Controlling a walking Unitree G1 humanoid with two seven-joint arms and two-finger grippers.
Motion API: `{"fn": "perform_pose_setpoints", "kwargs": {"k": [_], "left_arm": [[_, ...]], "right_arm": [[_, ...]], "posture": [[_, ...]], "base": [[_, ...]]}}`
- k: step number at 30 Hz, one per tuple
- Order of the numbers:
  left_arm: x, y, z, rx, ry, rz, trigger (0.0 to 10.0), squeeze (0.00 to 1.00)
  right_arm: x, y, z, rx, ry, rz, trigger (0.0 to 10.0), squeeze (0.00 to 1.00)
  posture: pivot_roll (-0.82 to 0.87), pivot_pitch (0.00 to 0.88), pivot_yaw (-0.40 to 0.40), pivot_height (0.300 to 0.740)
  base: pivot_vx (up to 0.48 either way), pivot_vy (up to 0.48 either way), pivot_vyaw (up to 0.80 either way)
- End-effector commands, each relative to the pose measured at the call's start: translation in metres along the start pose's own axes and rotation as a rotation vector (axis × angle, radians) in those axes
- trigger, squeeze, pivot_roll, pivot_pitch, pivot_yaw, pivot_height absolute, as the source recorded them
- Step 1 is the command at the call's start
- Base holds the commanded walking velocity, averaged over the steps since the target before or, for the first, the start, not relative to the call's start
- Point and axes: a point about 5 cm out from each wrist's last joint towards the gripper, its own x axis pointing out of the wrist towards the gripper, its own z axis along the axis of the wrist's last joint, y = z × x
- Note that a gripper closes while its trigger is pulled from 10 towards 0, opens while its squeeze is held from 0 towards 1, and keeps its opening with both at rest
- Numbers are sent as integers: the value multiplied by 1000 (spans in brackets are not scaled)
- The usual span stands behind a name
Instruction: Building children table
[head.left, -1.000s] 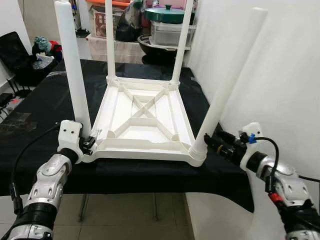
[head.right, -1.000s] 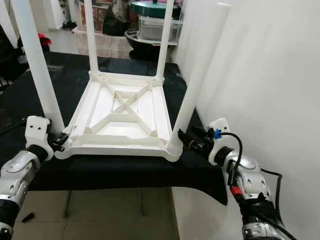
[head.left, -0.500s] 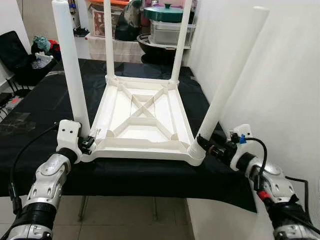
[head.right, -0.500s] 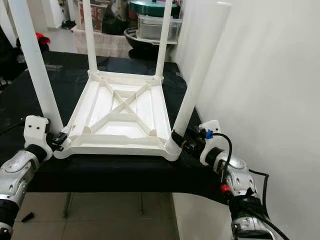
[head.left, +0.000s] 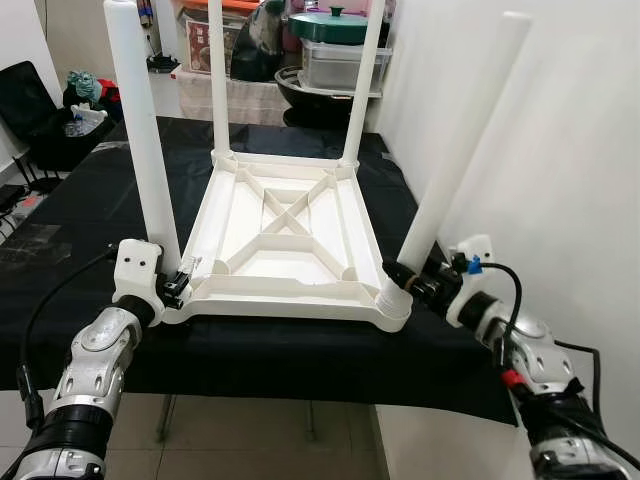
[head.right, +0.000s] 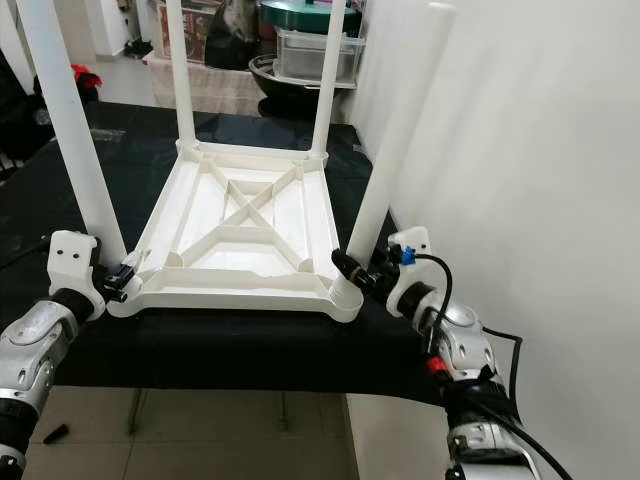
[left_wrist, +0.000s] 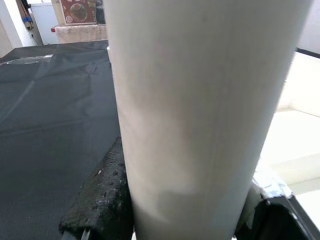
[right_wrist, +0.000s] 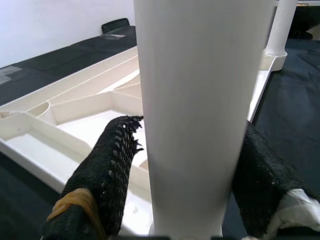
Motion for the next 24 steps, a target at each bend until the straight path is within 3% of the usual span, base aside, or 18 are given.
{"fn": "perform_pose_setpoints", "kwargs": {"k": [1,4,5,6,7,8,12,13,14,15,16,17,18,19,20,21,22,24], "left_arm": [[-5,8,-10,13,54,40,10000,0],[-6,9,-10,14,54,43,10000,0],[-6,9,-10,14,53,45,10000,0],[-6,9,-10,14,53,45,10000,0],[-7,9,-11,14,54,46,10000,0],[-7,10,-11,14,54,48,10000,0],[-7,10,-11,14,54,48,10000,0],[-6,9,-11,14,55,46,10000,0],[-6,9,-11,14,55,46,10000,0],[-6,9,-11,15,55,45,10000,0],[-6,9,-11,15,55,44,10000,0],[-6,9,-11,15,55,44,10000,0],[-6,9,-11,15,55,44,10000,0],[-6,9,-11,15,55,44,10000,0],[-7,9,-11,15,56,45,10000,0],[-7,9,-11,15,56,45,10000,0],[-7,9,-12,14,58,46,10000,0],[-7,7,-13,16,65,37,10000,0]], "right_arm": [[7,5,2,-19,-3,20,10000,0],[11,6,3,-19,-8,7,10000,0],[12,5,3,-18,-10,-3,9020,0],[12,5,3,-18,-10,-3,9020,0],[12,3,3,-9,-17,-34,2745,0],[12,0,3,-3,-29,-77,0,0],[11,-6,5,1,-53,-170,0,0],[6,-19,8,17,-93,-421,0,0],[6,-19,8,17,-93,-421,0,0],[3,-24,9,28,-103,-525,0,0],[-7,-33,7,32,-86,-728,0,0],[-7,-33,7,32,-86,-728,0,0],[-14,-39,6,31,-71,-862,0,0],[-14,-39,6,31,-71,-862,0,0],[-28,-44,3,52,-56,-1062,0,0],[-28,-44,3,52,-56,-1062,0,0],[-36,-36,-2,107,-48,-1187,0,0],[-24,-1,-5,171,-31,-1190,0,0]], "posture": [[67,0,-116,740],[72,0,-120,740],[72,0,-120,740],[72,0,-120,740],[73,0,-121,740],[72,0,-121,740],[69,0,-118,740],[63,0,-114,740],[63,0,-114,740],[63,0,-114,740],[61,0,-113,740],[61,0,-113,740],[61,0,-113,740],[61,0,-113,740],[60,0,-115,740],[60,0,-115,740],[55,0,-108,740],[54,0,-103,740]], "base": [[0,0,0],[0,0,0],[0,0,0],[0,0,0],[0,0,0],[0,0,0],[0,0,0],[0,0,0],[0,0,0],[0,0,0],[0,0,0],[0,0,0],[0,0,0],[0,0,0],[0,0,0],[0,0,0],[0,0,0],[0,0,0]]}}
